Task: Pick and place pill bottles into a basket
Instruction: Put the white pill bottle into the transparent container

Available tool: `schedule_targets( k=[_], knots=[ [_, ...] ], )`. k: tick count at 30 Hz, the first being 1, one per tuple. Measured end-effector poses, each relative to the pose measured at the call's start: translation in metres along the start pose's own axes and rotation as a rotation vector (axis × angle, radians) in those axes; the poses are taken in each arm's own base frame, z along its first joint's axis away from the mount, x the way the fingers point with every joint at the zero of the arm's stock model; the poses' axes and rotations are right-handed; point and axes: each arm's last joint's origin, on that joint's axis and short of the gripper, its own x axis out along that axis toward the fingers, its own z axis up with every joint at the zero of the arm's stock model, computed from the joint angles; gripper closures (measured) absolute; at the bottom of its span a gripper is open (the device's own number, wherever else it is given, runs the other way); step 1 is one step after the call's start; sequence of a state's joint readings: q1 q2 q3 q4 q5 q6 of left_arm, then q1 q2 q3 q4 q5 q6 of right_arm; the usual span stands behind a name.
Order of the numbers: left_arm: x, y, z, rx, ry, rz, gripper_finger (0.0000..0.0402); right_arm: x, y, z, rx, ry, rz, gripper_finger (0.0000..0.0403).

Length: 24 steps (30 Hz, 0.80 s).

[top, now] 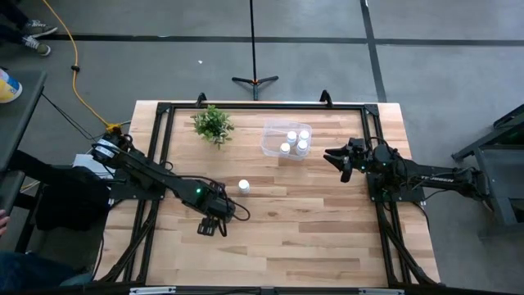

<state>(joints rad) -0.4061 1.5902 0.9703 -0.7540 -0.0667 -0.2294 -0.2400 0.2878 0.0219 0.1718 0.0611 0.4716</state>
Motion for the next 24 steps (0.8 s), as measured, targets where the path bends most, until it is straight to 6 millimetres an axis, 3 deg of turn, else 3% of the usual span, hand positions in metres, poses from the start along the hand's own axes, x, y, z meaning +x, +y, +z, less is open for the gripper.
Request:
schedule_targets(
  k=[7,18,24],
  knots=[
    [-0.0001,-0.0003,-0.0001,0.0,0.003,-0.012,0.013,0.0,-0.0002,-0.0005,0.0,0.006,-0.002,0.027],
    [-0.0003,-0.0002,-0.0008,0.001,0.01,-0.011,0.0136,0.0,-0.0002,-0.0005,-0.001,0.006,-0.002,0.0269],
    [-0.0003,-0.0003,-0.0008,0.018,0.01,-0.015,0.0162,0.0,-0.0002,-0.0005,0.0,0.005,-0.003,0.0269]
  ],
)
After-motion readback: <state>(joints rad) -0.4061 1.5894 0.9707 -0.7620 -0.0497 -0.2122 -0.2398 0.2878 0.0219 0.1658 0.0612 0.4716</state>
